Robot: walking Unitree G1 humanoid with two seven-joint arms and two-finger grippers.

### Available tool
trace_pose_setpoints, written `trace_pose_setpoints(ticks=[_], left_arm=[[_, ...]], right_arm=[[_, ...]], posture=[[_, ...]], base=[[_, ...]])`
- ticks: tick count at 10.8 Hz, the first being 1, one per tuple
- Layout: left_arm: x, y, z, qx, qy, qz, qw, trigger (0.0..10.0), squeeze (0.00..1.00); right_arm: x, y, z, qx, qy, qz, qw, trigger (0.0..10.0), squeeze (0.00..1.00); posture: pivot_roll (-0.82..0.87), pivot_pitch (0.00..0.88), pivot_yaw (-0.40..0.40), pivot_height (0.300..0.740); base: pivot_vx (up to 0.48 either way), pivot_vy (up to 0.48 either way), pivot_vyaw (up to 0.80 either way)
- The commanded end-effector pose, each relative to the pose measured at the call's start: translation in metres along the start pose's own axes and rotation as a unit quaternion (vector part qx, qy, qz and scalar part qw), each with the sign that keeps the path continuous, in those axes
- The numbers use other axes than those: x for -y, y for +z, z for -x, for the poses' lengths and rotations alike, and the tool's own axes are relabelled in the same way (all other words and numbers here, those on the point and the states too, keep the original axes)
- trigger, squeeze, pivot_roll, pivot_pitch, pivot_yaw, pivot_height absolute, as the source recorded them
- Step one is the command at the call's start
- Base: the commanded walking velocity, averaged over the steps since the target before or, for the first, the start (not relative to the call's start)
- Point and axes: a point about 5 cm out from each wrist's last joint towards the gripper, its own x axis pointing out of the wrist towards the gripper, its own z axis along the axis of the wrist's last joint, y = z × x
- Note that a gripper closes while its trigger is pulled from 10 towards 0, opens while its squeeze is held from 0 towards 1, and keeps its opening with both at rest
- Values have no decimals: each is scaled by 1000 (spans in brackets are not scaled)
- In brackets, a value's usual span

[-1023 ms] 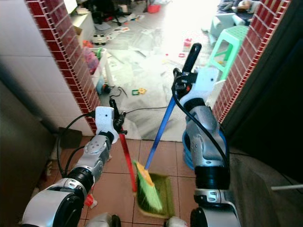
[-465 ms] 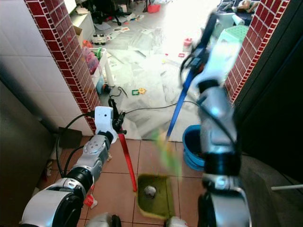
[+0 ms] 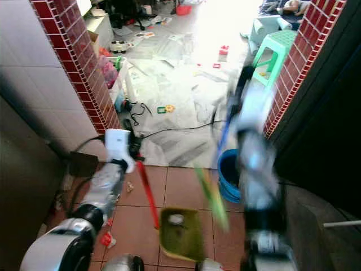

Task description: Sweep floor

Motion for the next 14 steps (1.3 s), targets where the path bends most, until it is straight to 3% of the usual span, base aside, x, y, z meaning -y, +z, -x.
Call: trace_pose_setpoints(ticks=[1,3,5,7,9,11,14], left_arm=[[-5,24,-4,64,-3,-14,998,10000,0],[-15,45,-2,107,0,-25,994,10000,0],[-20,58,5,132,7,-28,991,10000,0],[-22,53,20,127,12,-20,992,10000,0],[-26,42,37,104,23,-10,994,10000,0],[-30,34,51,85,15,-14,996,10000,0],[-37,25,77,58,9,-18,998,10000,0]], right_arm=[[-6,10,-2,33,5,14,999,10000,0],[-8,-22,18,-14,2,48,999,10000,0],[4,-33,28,-45,-35,65,996,10000,0],[11,-39,32,-55,-59,62,995,10000,0],[16,-46,38,-64,-85,47,993,10000,0],[19,-49,50,-73,-88,24,993,10000,0],[15,-53,78,-88,-80,24,993,10000,0]], posture=[[-107,0,39,740],[-97,0,39,740],[-93,0,35,740],[-78,0,40,740],[-86,0,45,740],[-88,0,45,740],[-89,0,43,740]], base=[[0,0,0],[0,0,0],[0,0,0],[0,0,0],[0,0,-800],[0,0,0],[0,0,0]])
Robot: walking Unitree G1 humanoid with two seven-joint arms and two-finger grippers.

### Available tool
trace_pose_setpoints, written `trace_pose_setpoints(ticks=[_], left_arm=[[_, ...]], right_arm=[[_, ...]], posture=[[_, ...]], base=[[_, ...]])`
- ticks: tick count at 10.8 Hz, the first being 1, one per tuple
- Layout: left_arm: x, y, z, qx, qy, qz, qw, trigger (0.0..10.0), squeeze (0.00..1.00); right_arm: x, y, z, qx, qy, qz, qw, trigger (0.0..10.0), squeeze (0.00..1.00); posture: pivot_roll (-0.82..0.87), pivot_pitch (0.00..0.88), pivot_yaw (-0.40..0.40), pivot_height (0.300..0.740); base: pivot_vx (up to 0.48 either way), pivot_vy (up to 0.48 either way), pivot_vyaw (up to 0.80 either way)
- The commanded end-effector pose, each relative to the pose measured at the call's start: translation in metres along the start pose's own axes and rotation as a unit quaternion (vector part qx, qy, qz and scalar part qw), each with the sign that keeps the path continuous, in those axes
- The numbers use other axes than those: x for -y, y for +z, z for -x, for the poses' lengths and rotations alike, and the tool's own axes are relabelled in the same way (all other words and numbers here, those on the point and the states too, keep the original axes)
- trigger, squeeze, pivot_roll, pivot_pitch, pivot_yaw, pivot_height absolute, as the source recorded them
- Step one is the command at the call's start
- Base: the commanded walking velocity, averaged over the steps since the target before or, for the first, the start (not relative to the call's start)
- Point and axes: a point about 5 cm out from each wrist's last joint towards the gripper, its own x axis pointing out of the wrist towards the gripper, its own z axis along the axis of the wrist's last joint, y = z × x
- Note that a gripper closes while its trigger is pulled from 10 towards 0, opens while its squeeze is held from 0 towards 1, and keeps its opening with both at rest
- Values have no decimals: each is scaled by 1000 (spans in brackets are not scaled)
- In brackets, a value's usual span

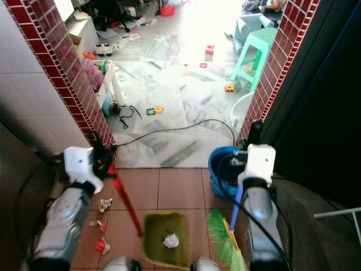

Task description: Sweep floor

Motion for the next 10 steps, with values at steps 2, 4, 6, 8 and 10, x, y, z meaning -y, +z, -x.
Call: trace_pose_setpoints(ticks=[2,4,6,8,10], left_arm=[[-2,12,2,20,-8,0,1000,10000,0],[0,16,-3,24,-23,7,999,10000,0],[-7,10,1,8,-10,38,999,10000,0],[-7,2,3,-4,-6,40,999,10000,0],[-2,-1,2,-10,-9,44,999,10000,0]], right_arm=[[4,-2,6,-18,2,-3,1000,10000,0],[7,-3,6,-28,10,12,1000,10000,0],[5,-4,4,-34,16,7,999,10000,0],[8,7,-9,-20,7,-5,1000,10000,0],[17,16,-19,-9,0,-8,1000,10000,0]], posture=[[-102,0,20,740],[-108,0,-22,740],[-103,0,-11,740],[-109,0,-8,740],[-119,0,-11,740]], base=[[0,0,0],[0,0,-431],[0,0,-216],[0,0,0],[0,0,0]])
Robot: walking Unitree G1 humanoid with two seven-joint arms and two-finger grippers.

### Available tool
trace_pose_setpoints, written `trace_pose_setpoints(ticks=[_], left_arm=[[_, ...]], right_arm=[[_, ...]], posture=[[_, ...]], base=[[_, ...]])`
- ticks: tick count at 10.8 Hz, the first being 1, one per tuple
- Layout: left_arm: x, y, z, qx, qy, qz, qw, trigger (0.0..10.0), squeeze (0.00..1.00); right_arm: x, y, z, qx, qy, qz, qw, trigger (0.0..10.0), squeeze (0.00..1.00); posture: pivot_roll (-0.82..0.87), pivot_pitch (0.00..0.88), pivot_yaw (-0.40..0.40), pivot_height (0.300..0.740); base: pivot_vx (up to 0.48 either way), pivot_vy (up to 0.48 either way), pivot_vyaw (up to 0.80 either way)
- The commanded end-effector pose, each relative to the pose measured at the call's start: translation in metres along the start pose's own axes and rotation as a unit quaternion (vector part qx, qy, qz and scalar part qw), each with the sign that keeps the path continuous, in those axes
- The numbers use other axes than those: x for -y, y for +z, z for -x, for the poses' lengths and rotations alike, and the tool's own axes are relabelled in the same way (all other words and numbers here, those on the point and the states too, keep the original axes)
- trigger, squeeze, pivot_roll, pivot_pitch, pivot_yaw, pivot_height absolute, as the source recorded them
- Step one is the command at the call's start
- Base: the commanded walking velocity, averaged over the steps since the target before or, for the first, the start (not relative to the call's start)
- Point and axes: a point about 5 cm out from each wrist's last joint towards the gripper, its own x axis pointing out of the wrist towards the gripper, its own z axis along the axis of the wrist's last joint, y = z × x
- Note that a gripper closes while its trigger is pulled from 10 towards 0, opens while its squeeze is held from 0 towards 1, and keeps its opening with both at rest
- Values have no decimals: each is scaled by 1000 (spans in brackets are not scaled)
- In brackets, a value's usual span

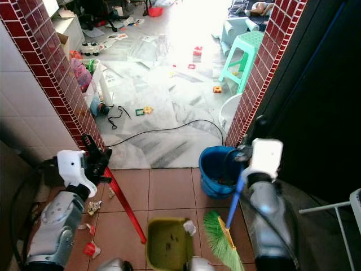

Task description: Sweep floor

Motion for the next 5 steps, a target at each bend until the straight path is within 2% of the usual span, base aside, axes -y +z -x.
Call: trace_pose_setpoints(ticks=[1,3,5], left_arm=[[3,6,-3,18,-4,1,1000,10000,0],[2,3,-3,16,-1,-1,1000,10000,0],[1,1,-5,11,8,-22,1000,10000,0]], right_arm=[[6,7,-4,8,-11,-8,1000,10000,0],[2,25,-12,27,0,-51,998,10000,0],[3,32,-18,38,8,-44,998,10000,0]], posture=[[-119,0,-13,740],[-126,0,-12,740],[-131,0,-11,740]], base=[[0,0,0],[0,0,0],[0,0,0]])
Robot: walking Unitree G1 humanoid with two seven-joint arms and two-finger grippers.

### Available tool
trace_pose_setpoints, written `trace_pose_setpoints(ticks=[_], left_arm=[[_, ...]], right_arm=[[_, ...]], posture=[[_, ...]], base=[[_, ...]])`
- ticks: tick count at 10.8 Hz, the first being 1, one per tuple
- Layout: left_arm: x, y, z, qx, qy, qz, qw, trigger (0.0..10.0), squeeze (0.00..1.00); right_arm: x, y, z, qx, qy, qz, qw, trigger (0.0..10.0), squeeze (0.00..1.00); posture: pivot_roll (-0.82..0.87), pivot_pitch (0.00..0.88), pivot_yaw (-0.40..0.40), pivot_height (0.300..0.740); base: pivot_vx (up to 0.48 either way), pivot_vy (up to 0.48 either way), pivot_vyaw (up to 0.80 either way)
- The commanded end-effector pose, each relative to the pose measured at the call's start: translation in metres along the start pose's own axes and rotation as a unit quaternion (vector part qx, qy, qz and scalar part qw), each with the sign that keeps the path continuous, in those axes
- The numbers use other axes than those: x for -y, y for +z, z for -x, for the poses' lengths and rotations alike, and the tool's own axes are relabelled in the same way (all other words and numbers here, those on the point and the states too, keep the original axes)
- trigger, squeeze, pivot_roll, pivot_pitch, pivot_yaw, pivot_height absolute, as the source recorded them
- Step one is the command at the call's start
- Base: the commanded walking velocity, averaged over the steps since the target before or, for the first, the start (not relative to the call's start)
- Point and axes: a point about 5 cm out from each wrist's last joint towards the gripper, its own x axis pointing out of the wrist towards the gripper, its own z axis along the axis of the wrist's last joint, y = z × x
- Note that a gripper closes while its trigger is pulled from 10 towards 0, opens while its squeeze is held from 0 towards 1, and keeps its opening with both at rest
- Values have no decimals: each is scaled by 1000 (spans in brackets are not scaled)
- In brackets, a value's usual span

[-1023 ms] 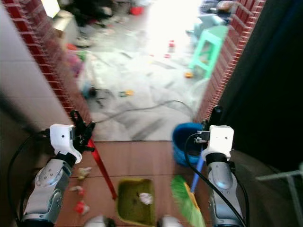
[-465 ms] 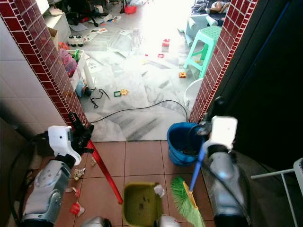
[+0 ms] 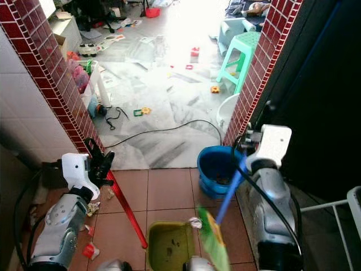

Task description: Sweep floor

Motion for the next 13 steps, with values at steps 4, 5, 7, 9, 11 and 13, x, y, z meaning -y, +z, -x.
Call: trace_pose_setpoints(ticks=[4,5,7,9,11,13], left_arm=[[-4,16,-14,37,40,-94,994,10000,0],[-2,16,-17,39,40,-96,994,10000,0],[4,17,-29,43,39,-99,993,10000,0],[12,15,-36,43,29,-97,994,10000,0],[18,14,-41,46,25,-96,994,10000,0],[20,13,-42,48,22,-95,994,10000,0]], right_arm=[[-5,8,-3,16,26,21,999,10000,0],[-8,8,-3,18,35,24,999,10000,0],[-19,6,-5,16,71,25,997,10000,0],[-28,7,-5,13,93,13,995,10000,0],[-36,7,-5,3,113,-29,993,10000,0],[-55,13,0,-22,218,-91,972,10000,0]], posture=[[-125,0,-10,740],[-125,0,-10,740],[-127,0,-11,740],[-134,0,-9,740],[-140,0,-5,740],[-143,0,-2,740]], base=[[0,0,0],[0,0,0],[0,0,0],[0,0,0],[0,0,0],[0,0,0]])
